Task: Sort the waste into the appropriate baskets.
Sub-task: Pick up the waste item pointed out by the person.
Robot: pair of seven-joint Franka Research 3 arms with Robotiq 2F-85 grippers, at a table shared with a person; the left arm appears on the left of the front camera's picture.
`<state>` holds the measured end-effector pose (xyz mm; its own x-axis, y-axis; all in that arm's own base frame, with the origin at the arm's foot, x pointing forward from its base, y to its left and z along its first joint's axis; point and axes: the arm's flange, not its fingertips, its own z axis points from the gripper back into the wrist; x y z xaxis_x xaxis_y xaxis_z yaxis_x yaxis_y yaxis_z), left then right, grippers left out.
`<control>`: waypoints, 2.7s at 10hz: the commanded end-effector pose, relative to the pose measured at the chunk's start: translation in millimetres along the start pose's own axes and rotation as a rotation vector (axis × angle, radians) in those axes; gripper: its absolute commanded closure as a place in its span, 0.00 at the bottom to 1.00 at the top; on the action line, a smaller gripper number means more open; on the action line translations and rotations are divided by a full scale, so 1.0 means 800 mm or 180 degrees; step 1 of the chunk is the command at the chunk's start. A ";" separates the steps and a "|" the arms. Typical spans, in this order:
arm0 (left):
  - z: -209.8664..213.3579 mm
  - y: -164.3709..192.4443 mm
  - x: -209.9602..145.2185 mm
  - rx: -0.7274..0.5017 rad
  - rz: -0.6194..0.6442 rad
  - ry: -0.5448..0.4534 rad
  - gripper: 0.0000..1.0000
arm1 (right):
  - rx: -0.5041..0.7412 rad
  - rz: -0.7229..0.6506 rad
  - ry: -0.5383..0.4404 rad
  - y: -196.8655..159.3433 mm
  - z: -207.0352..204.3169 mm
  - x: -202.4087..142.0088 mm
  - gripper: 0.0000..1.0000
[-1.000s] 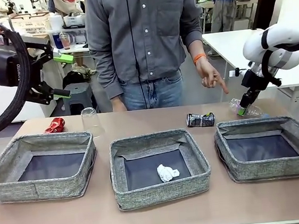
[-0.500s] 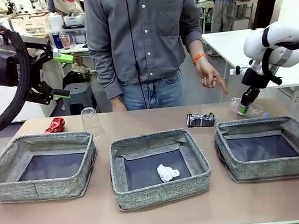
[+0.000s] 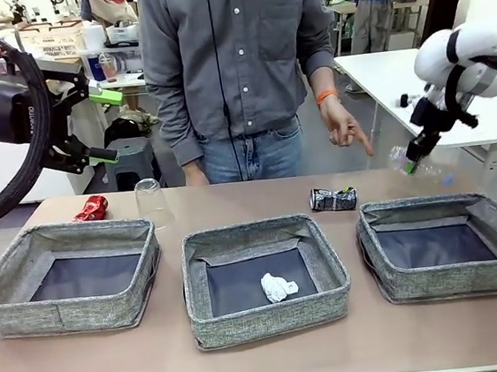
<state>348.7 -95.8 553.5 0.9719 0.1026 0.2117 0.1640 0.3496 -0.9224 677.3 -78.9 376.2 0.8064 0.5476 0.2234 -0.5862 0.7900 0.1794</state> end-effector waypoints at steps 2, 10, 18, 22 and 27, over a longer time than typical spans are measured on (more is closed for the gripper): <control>-0.004 0.002 -0.002 -0.0077 -0.0058 -0.0057 0.00 | -0.0426 -0.0587 -0.0290 0.099 0.121 -0.023 1.00; -0.004 0.002 -0.002 -0.0077 -0.0058 -0.0057 0.00 | -0.0154 -0.2609 -0.0214 0.193 0.146 -0.089 1.00; -0.004 0.002 -0.002 -0.0077 -0.0058 -0.0057 0.00 | -0.0078 -0.2803 -0.0530 0.355 0.191 0.068 0.78; -0.004 0.002 -0.002 -0.0077 -0.0058 -0.0057 0.00 | -0.0398 -0.2615 0.0365 0.527 0.168 0.181 0.78; -0.004 0.002 -0.002 -0.0077 -0.0058 -0.0057 0.00 | -0.0989 -0.2066 0.1000 0.669 0.245 0.187 0.78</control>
<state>348.7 -96.7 553.1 0.9719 0.1011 0.2126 0.1650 0.3515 -0.9215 446.0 354.3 669.8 0.9854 -0.0254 -0.1681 0.0174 0.9987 -0.0484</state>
